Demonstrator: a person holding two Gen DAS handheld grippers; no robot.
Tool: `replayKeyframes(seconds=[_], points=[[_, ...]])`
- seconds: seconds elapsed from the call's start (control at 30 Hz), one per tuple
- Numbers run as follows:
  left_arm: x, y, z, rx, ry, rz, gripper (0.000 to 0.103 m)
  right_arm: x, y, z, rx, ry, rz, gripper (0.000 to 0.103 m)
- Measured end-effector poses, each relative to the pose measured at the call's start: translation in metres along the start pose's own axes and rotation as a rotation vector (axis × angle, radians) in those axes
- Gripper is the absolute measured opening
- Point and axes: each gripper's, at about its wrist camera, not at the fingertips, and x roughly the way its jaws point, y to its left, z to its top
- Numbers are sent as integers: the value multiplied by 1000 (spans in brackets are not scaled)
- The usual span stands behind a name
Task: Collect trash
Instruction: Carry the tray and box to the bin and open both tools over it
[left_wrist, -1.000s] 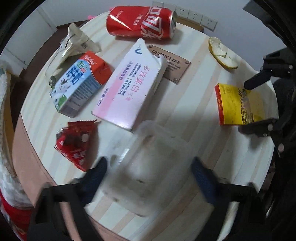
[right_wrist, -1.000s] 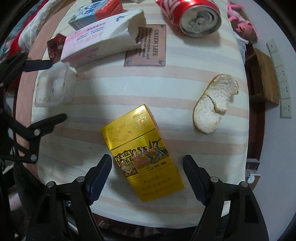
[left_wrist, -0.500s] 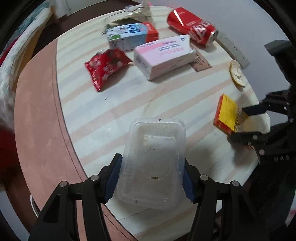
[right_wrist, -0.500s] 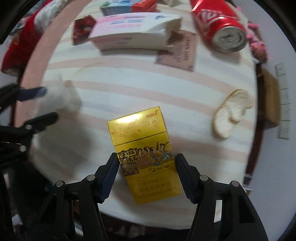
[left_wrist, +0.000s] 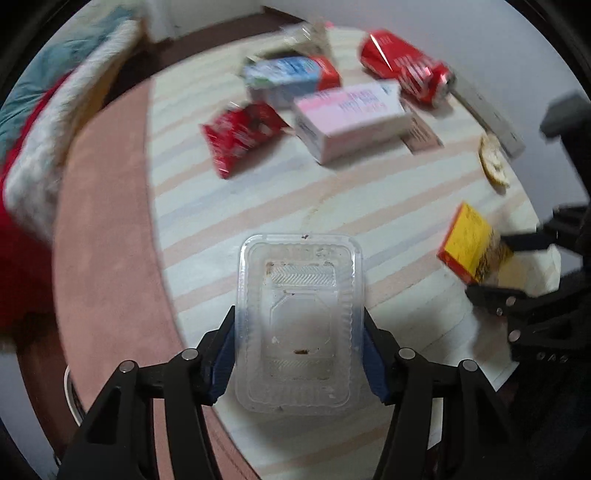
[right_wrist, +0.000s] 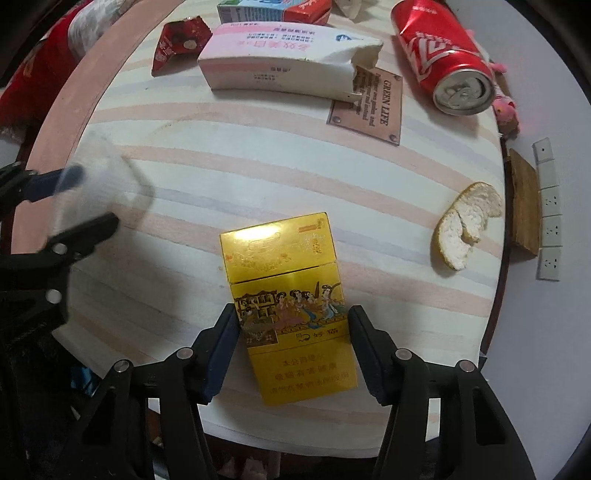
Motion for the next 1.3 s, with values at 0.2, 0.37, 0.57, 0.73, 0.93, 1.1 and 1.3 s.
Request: replayKeyframes(seconds=[0.2, 0.37, 0.57, 0.73, 0.93, 1.1, 1.3], points=[[-62, 25, -26, -144, -137, 72, 56, -32, -6, -28, 68, -111, 70, 61], [-112, 98, -39, -260, -251, 117, 56, -79, 14, -30, 88, -238, 122, 61], [-165, 180, -72, -408, -358, 191, 56, -127, 83, 7, 16, -361, 208, 61], [-194, 244, -112, -501, -376, 284, 56, -141, 164, 41, -80, -413, 306, 61], [-191, 323, -157, -630, -339, 361, 56, -138, 277, 82, -218, -392, 394, 60], [-165, 383, -192, -756, -287, 375, 56, -113, 364, 113, -317, -336, 405, 60], [-97, 458, -240, -955, -167, 206, 56, -48, 446, 151, -371, -213, 399, 60]])
